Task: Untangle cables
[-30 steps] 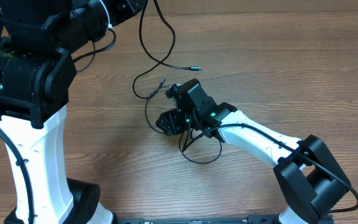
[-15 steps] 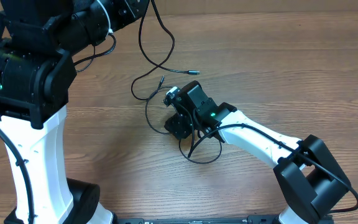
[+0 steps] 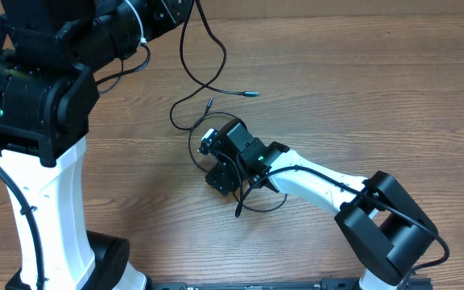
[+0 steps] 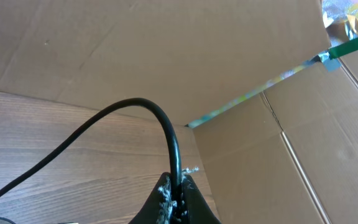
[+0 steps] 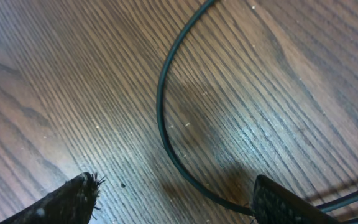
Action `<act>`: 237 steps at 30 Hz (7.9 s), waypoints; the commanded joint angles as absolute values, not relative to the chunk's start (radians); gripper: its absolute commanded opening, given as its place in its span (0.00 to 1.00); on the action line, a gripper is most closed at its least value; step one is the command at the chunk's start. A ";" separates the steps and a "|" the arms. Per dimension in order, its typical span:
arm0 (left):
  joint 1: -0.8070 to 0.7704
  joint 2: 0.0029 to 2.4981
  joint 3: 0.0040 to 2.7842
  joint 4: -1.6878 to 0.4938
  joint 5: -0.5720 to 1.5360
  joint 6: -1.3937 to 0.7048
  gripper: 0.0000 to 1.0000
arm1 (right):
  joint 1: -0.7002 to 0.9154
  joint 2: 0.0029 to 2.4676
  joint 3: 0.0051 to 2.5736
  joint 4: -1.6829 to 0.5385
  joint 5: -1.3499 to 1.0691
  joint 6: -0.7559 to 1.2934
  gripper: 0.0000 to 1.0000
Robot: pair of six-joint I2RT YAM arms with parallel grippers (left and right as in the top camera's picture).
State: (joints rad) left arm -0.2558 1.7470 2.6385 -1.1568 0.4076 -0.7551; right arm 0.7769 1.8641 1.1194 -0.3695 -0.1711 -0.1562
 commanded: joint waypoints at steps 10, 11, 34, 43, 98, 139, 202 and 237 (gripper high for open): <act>-0.262 1.739 2.648 -1.156 0.416 -0.736 0.04 | 0.777 1.882 1.117 -0.373 -0.105 -0.215 0.76; -0.262 1.739 2.648 -1.156 0.416 -0.736 0.04 | 0.777 1.888 1.117 -0.373 -0.105 -0.215 0.76; -0.262 1.739 2.648 -1.171 0.408 -0.736 0.04 | 0.772 1.956 1.119 -0.578 0.083 -0.193 0.04; -0.262 1.739 2.648 -1.178 0.355 -0.736 0.04 | 0.723 1.831 1.121 -0.708 0.172 0.179 0.04; -0.416 1.739 2.644 -1.309 0.361 -1.047 0.04 | 0.719 1.277 1.356 -0.494 -0.016 0.208 0.51; -0.419 1.889 2.633 -1.689 0.061 -0.521 0.94 | 0.717 1.120 1.356 -0.380 -0.157 0.677 0.04; -0.361 1.861 2.627 -1.689 0.828 0.233 0.67 | 0.717 1.162 1.356 -0.344 0.361 1.545 0.04; -0.352 1.876 2.627 -1.534 0.733 -0.012 0.04 | 0.717 1.161 1.356 -0.505 0.480 1.434 0.42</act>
State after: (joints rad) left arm -0.3637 1.8851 2.6297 -1.5692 0.7856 0.1196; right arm 0.7170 1.1671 1.3464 -0.4915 0.3855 1.5280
